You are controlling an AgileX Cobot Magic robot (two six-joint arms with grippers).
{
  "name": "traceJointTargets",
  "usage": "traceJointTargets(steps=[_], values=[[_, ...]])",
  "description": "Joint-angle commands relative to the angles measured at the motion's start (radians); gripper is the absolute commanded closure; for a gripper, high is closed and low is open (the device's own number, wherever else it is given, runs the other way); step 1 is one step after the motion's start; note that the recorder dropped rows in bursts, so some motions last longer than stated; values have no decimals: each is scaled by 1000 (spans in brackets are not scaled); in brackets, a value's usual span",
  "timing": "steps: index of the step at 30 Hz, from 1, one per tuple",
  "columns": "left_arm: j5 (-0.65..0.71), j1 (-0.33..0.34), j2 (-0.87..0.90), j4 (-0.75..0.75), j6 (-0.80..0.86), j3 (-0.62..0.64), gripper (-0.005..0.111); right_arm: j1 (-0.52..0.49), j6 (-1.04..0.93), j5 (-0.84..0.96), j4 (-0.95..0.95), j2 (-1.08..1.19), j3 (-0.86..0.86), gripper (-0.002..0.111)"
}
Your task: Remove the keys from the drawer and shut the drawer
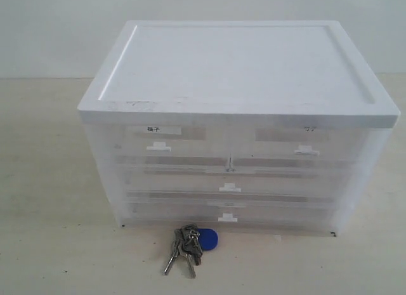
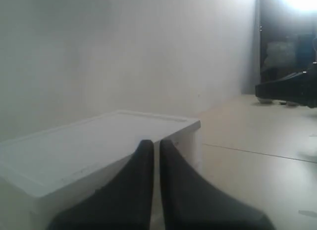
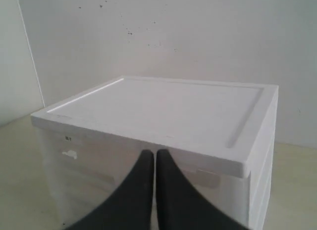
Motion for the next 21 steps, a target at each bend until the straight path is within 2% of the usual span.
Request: traceJointTargets(steps=[1,6,9,21], values=[[1,0,4,-14,-7,40,102,-2,9,-44,10,-5,18,108],[1,0,4,-14,-7,40,102,-2,46,-33,12,-5,18,108],[1,0,4,-14,-7,40,102,-2,142,7,12,-5,18,108],[1,0,4,-14,-7,40,102,-2,146,16,12,-5,18,108]])
